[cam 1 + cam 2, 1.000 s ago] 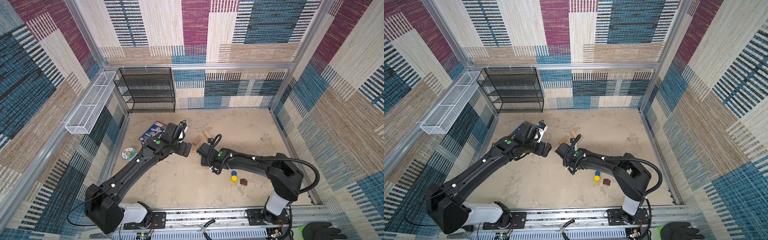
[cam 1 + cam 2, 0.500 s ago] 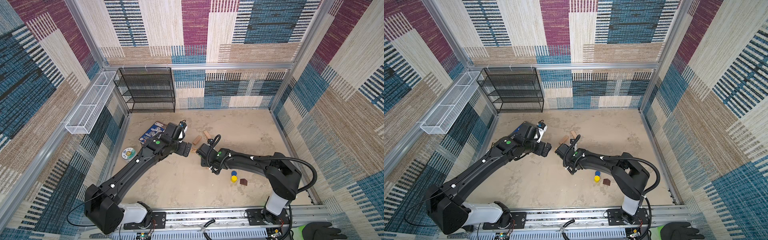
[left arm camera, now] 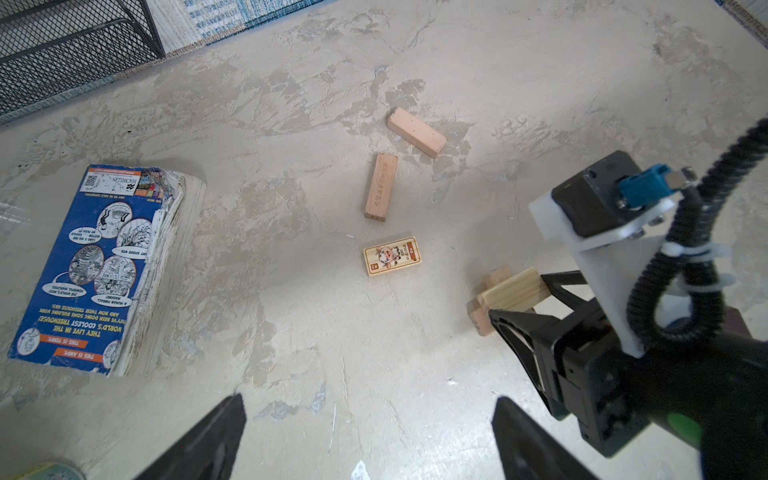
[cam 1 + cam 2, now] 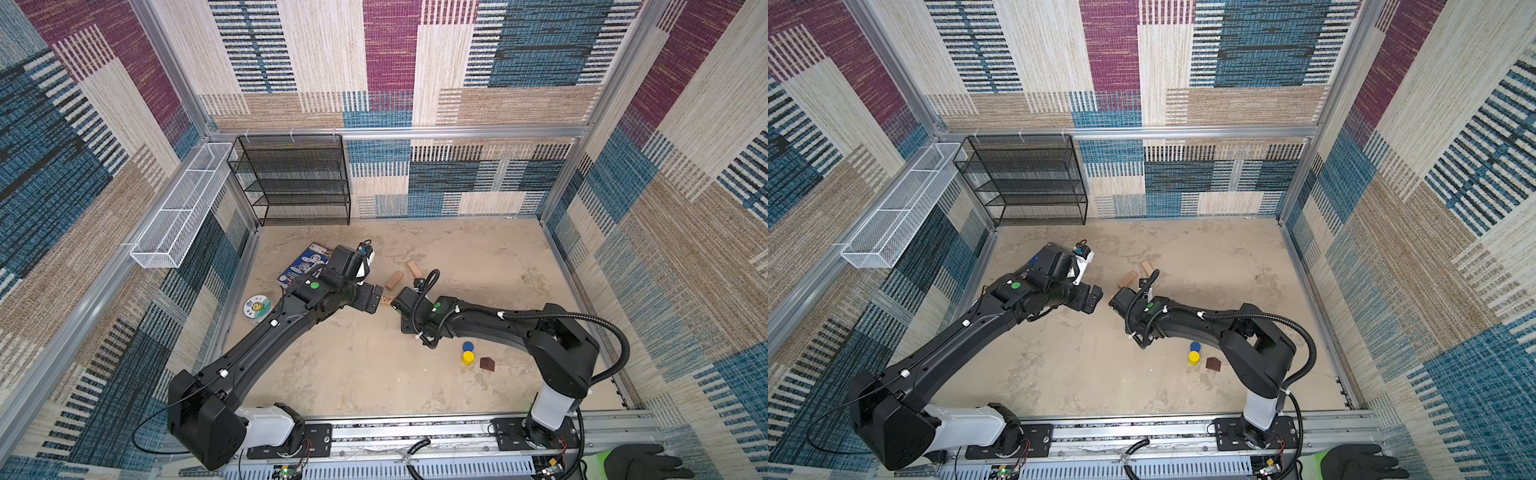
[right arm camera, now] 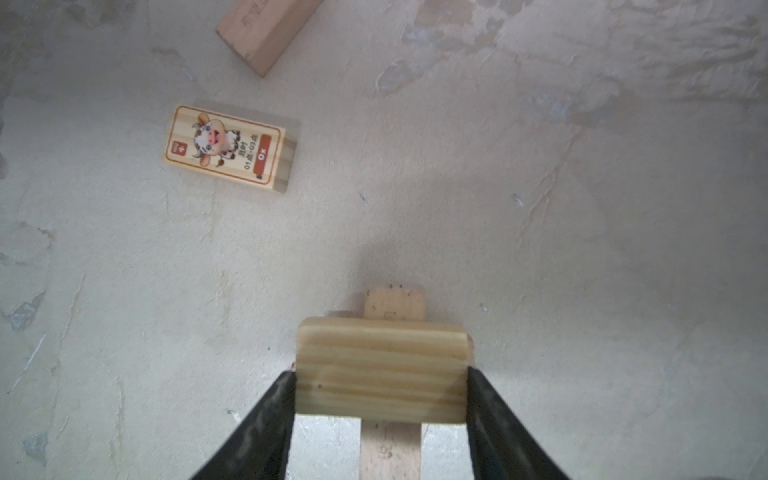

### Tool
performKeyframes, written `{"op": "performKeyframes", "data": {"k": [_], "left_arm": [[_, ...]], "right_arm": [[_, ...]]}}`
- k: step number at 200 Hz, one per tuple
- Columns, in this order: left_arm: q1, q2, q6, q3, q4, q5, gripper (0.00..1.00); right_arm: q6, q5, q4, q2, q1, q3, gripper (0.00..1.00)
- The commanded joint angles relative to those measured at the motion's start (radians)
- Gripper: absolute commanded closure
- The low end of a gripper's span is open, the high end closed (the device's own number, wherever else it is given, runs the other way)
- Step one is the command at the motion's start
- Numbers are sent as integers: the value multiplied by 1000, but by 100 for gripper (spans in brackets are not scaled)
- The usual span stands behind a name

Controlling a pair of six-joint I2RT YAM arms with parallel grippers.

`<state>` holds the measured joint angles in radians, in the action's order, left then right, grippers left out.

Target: Build the wood block tower

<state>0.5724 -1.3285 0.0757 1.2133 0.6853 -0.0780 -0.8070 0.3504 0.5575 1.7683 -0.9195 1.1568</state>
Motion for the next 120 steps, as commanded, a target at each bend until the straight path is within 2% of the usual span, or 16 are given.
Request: {"op": "performKeyframes", "data": {"k": [1,120], "left_arm": [[0,4,-8,0,-10,5,2],[0,5,-7,-2,-9,6,2]], "right_arm": [[-12,6,12,-6,-1,2,84],[2,23,19,-12,-1,24,83]]}}
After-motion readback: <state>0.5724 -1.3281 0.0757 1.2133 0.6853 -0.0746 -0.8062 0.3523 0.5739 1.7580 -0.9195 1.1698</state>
